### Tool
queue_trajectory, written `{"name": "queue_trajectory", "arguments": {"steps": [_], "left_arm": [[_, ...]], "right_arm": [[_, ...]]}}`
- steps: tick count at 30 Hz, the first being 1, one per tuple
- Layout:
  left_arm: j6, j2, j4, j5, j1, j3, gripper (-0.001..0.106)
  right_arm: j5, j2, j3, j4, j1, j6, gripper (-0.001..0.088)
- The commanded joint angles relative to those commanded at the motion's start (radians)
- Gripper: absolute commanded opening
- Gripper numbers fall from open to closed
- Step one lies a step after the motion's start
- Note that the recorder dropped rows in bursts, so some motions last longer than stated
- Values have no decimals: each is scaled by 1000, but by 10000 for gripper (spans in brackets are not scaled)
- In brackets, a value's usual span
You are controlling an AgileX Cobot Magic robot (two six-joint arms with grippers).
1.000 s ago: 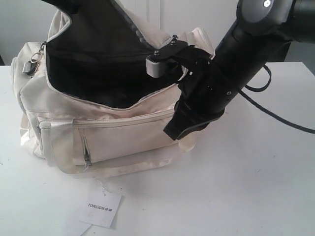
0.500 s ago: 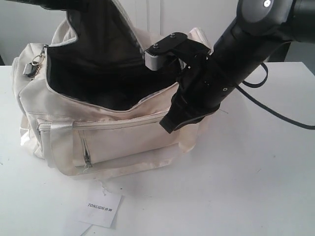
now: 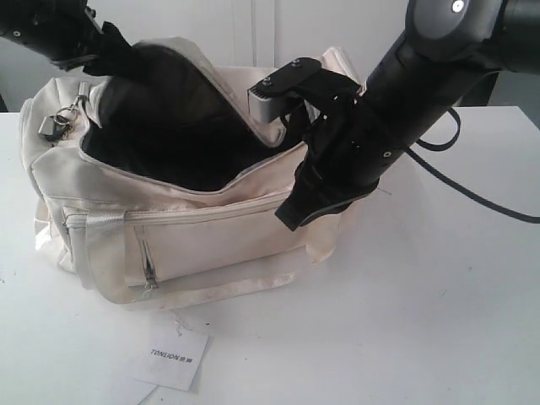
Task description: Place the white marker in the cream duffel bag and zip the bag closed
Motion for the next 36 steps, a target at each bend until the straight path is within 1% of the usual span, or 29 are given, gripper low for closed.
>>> {"name": "queue_trajectory", "arguments": {"steps": [2, 5, 8, 10, 12, 13, 16, 18, 20, 21, 23, 26, 27, 28, 30, 32, 33, 35, 36], "left_arm": [[-26, -18, 30, 31, 0, 0, 758], [-56, -59, 69, 49, 10, 0, 758], [-94, -112, 74, 89, 39, 0, 758], [-113, -142, 74, 171, 61, 0, 758], [-123, -164, 74, 296, 84, 0, 756], [-123, -171, 78, 311, 92, 0, 749], [-136, -186, 139, 311, 105, 0, 709], [-193, -192, 199, 296, 105, 0, 644], [-220, -192, 228, 278, 105, 0, 566], [-220, -192, 236, 276, 105, 0, 526], [-220, -192, 238, 263, 105, 2, 451], [-220, -192, 238, 238, 105, 2, 387], [-220, -192, 238, 231, 105, 2, 386], [-220, -192, 238, 223, 105, 2, 386], [-225, -192, 238, 218, 105, 2, 386], [-229, -192, 238, 231, 105, 2, 386], [-229, -192, 238, 237, 105, 2, 386], [-229, -192, 229, 242, 105, 2, 386], [-229, -192, 222, 237, 105, 2, 386]], "right_arm": [[0, 0, 0, -19, 0, 0, 0], [0, 0, 0, -67, 0, 10, 0], [19, -1, 0, -96, 0, 15, 0], [29, -1, 0, -115, 0, 15, 0], [31, -1, 0, -125, -9, 15, 0], [29, -1, -2, -125, -17, 15, 0], [29, -1, -30, -116, -66, 43, 0], [27, -1, -68, -71, -112, 52, 0], [25, 2, -117, -4, -165, 56, 0], [19, 2, -136, 18, -186, 70, 0], [-29, 11, -175, 38, -227, 145, 0], [-56, 50, -233, 34, -261, 222, 13], [-58, 66, -252, 34, -268, 226, 35], [-61, 89, -276, 36, -269, 226, 77], [-67, 138, -321, 36, -269, 228, 181], [-92, 190, -371, 36, -269, 232, 320], [-111, 210, -391, 31, -269, 241, 372], [-159, 258, -426, -11, -271, 304, 464], [-176, 276, -437, -42, -274, 352, 486]]}}
